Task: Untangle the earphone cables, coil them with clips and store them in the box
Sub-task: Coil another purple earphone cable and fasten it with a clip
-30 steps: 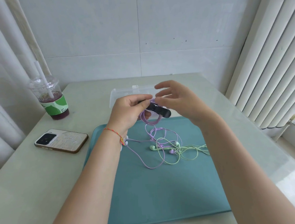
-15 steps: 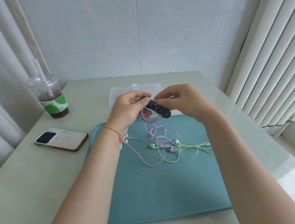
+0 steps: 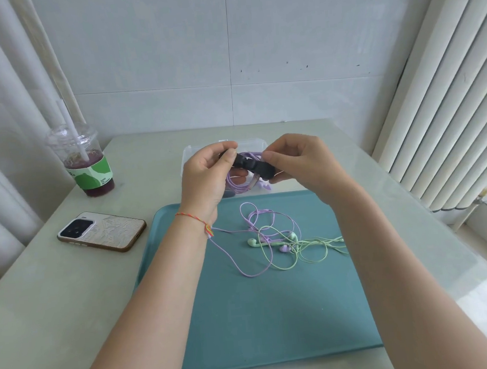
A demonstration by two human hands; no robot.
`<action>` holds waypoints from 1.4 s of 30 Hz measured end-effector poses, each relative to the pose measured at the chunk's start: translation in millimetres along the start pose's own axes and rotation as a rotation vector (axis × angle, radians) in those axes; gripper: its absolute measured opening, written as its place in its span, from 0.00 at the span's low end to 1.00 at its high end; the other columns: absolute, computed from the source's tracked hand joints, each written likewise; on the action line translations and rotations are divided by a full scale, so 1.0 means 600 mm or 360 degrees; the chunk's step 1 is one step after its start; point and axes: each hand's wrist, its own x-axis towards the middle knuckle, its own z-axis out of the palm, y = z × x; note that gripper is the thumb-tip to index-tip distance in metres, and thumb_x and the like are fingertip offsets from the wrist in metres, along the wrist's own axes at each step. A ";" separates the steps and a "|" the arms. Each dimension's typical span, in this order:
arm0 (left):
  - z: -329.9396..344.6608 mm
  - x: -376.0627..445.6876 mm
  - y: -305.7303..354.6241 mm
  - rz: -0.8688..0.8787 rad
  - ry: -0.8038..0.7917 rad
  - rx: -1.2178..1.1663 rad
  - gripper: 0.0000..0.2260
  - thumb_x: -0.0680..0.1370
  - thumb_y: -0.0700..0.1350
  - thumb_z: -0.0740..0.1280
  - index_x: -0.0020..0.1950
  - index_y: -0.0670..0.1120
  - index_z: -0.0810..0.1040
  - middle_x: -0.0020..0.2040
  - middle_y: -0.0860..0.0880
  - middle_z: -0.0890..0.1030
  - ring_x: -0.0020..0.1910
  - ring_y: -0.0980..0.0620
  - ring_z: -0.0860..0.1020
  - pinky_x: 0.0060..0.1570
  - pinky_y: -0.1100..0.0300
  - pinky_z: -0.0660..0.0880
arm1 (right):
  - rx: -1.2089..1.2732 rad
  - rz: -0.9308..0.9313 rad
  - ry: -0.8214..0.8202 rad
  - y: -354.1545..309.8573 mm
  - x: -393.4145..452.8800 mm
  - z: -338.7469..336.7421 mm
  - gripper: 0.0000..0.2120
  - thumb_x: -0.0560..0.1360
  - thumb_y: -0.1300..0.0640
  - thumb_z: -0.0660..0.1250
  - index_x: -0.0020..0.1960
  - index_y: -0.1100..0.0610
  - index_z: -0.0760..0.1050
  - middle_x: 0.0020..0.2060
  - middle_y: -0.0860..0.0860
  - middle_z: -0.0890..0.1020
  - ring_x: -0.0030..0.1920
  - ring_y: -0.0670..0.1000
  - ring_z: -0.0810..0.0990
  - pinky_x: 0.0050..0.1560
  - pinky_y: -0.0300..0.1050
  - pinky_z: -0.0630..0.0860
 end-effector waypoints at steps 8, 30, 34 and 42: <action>0.007 -0.003 0.001 0.0045 0.0007 -0.0074 0.06 0.79 0.36 0.65 0.51 0.44 0.81 0.39 0.48 0.81 0.36 0.49 0.80 0.44 0.56 0.80 | 0.0465 0.0194 -0.0198 -0.007 -0.006 -0.003 0.07 0.76 0.68 0.64 0.41 0.61 0.72 0.36 0.59 0.80 0.35 0.58 0.81 0.43 0.54 0.81; -0.002 -0.003 -0.004 0.0113 0.0019 0.0027 0.07 0.79 0.37 0.65 0.49 0.46 0.81 0.37 0.52 0.81 0.36 0.53 0.81 0.37 0.58 0.79 | 0.0548 0.0261 -0.0145 0.018 0.002 0.032 0.09 0.76 0.70 0.63 0.45 0.57 0.75 0.38 0.55 0.80 0.37 0.53 0.80 0.43 0.47 0.80; -0.007 0.001 -0.003 0.0028 0.0042 0.0090 0.06 0.78 0.38 0.67 0.47 0.47 0.83 0.33 0.55 0.82 0.33 0.54 0.81 0.39 0.59 0.80 | -0.0020 -0.0035 -0.0094 0.016 0.004 0.019 0.09 0.73 0.69 0.66 0.46 0.57 0.80 0.37 0.55 0.82 0.37 0.56 0.82 0.47 0.63 0.78; -0.016 0.007 0.010 -0.0328 -0.0086 -0.0104 0.04 0.77 0.38 0.67 0.47 0.43 0.82 0.35 0.50 0.83 0.33 0.53 0.81 0.38 0.58 0.80 | 0.0060 -0.0097 -0.0402 0.008 -0.003 -0.002 0.10 0.76 0.70 0.65 0.54 0.61 0.80 0.42 0.59 0.83 0.41 0.56 0.81 0.47 0.47 0.80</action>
